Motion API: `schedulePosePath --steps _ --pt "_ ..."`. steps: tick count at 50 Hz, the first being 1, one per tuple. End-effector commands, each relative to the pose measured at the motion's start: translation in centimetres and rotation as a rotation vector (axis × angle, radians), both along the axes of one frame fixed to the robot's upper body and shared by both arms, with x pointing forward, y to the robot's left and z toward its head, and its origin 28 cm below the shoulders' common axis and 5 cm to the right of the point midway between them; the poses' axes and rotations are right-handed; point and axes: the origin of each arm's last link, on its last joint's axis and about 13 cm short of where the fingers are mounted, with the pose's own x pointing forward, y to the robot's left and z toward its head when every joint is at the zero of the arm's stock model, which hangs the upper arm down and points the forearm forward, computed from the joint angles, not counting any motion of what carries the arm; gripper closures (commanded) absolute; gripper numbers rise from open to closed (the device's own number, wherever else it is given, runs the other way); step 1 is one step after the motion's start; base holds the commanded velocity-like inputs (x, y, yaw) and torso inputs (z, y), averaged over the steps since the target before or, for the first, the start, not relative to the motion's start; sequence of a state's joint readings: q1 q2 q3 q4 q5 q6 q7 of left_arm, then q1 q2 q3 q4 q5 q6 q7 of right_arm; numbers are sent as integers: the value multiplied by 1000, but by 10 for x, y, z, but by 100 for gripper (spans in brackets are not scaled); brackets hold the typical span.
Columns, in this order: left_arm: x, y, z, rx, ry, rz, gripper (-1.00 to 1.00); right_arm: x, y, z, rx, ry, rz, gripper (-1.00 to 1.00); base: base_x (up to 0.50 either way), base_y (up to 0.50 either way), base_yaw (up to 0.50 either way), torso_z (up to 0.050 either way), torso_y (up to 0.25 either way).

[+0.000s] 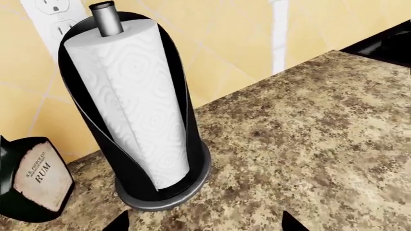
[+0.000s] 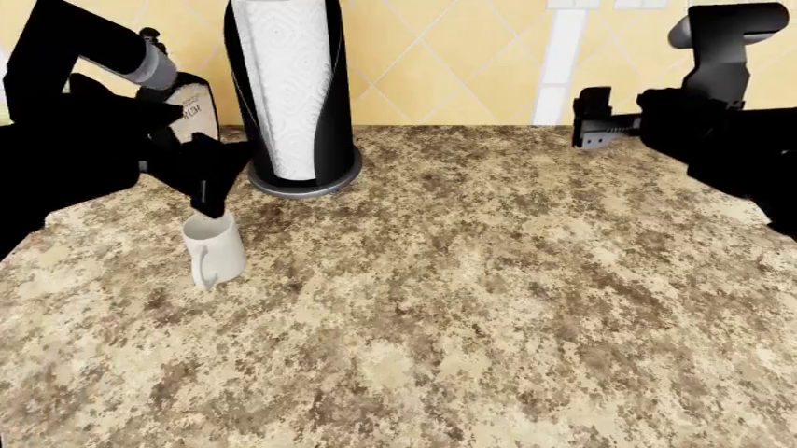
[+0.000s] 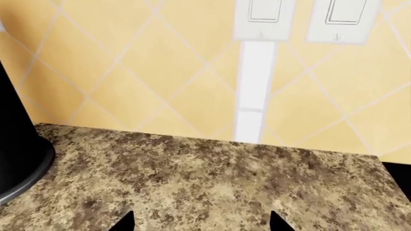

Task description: A wet mug is on the counter and needs to be dried. Pick it up and place it upside down in the open cabinet.

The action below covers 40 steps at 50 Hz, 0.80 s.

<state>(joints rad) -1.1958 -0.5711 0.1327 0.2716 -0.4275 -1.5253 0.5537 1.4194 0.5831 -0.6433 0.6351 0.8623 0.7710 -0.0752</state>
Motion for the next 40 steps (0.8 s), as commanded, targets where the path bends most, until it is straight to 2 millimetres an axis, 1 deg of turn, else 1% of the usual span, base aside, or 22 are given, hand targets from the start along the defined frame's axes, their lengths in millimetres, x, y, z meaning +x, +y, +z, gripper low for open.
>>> schedulePosePath --steps 1,6,11,14,34,40 --pt "-9 4 -18 19 118 50 -100 2 0 -6 -13 7 -5 -100 0 0 0 0 0" --pt "-12 6 -18 13 111 122 -100 3 -1 -9 -13 11 -8 -100 0 0 0 0 0" --pt "-21 6 -20 29 106 137 -100 5 0 -10 -15 12 -5 -100 0 0 0 0 0" --pt "-23 5 -20 32 107 146 -100 6 1 -11 -15 14 -1 -100 0 0 0 0 0" --pt "-28 6 -25 -14 171 160 -100 8 0 -16 -21 20 -4 -100 0 0 0 0 0" --pt "-27 6 -27 -26 171 186 -100 8 0 -15 -22 20 -1 -100 0 0 0 0 0"
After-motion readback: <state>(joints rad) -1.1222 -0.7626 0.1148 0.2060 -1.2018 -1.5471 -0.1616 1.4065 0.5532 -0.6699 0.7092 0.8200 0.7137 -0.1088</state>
